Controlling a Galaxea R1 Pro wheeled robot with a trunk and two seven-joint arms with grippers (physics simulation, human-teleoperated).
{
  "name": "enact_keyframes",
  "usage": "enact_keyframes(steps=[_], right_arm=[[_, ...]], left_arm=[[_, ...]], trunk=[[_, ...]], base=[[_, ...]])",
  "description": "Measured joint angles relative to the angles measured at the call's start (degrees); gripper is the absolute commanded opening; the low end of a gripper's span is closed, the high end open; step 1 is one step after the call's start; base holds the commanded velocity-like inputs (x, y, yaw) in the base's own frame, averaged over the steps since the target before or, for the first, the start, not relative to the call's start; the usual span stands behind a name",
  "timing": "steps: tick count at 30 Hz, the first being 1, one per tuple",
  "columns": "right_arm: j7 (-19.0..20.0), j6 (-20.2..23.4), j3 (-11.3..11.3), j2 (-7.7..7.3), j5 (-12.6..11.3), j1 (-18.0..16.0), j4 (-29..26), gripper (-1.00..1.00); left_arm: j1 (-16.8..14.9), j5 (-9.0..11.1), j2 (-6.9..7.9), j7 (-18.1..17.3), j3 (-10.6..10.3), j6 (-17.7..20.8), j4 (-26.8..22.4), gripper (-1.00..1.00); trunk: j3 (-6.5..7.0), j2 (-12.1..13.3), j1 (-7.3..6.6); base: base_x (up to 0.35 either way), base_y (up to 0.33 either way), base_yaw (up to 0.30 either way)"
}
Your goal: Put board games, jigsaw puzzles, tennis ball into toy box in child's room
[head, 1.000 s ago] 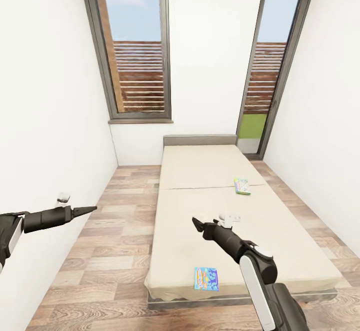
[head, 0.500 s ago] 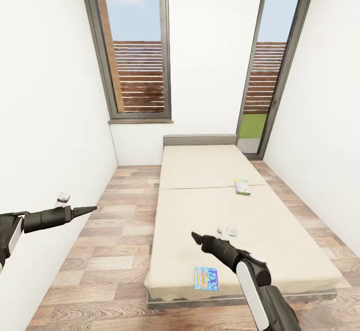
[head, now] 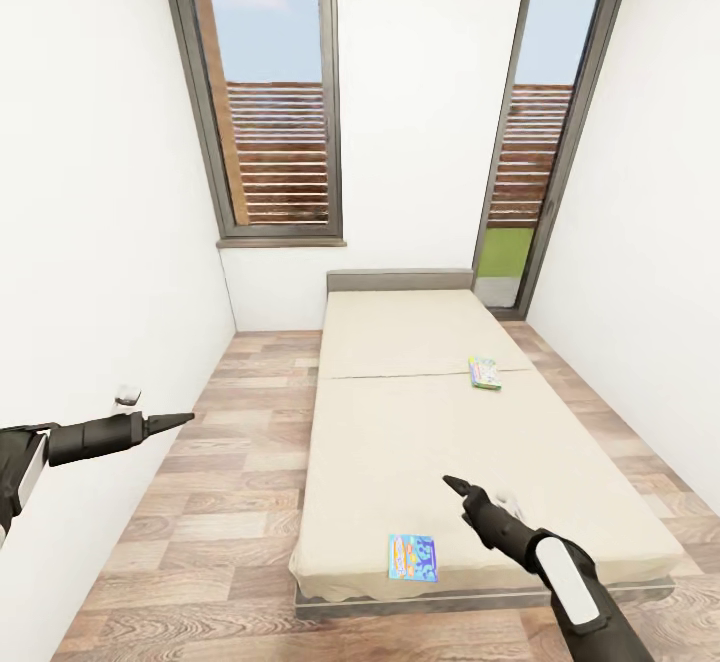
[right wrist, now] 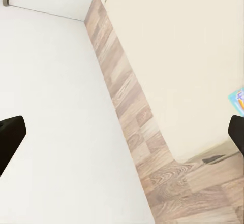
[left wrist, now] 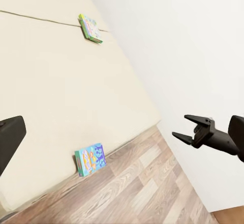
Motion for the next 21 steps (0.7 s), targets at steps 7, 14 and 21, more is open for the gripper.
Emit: enact_keyframes(steps=[7,14,21], right_arm=[[0.69,-0.2,-0.51,-0.53,-0.82,-0.1,1.0,1.0],[0.42,-0.3,-0.56,-0.67,-0.86,-0.11,1.22,1.0],[0.33,-0.34,-0.56,-0.69,-0.84,-0.12,1.25,1.0]], left_arm=[[0.0,0.0,0.0,-0.04,-0.01,0.0,0.0,1.0],[0.0,0.0,0.0,-0.08,0.04,0.0,0.0,1.0],[0.0,0.0,0.0,-0.09,0.07,0.0,0.0,1.0]], trunk=[[0.0,0.0,0.0],[0.0,0.0,0.0],[0.0,0.0,-0.01]], base=[[0.0,0.0,0.0],[0.012,0.0,0.0],[0.148,0.0,0.0]])
